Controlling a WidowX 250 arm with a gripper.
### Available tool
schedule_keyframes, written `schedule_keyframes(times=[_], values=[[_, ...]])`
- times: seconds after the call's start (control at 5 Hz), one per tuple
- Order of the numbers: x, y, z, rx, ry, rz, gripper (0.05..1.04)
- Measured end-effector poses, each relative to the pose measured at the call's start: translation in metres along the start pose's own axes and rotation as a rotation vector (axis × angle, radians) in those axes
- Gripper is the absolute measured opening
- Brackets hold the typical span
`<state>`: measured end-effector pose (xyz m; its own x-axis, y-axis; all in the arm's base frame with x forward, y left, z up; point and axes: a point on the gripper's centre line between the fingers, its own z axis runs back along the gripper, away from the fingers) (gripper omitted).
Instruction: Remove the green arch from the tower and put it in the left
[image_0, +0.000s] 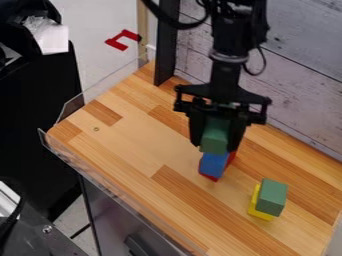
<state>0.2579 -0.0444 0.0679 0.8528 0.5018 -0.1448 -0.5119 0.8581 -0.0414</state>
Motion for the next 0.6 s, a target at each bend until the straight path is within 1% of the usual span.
schedule_keyframes(times=[0.2,0.4,0.6], values=[[0.001,0.02,0.005,-0.044,-0.008,0.243,0.598],[0.001,0.033,-0.005,-0.097,0.013,0.471,0.598],[0.002,0.043,-0.014,-0.157,0.014,0.736,0.598]])
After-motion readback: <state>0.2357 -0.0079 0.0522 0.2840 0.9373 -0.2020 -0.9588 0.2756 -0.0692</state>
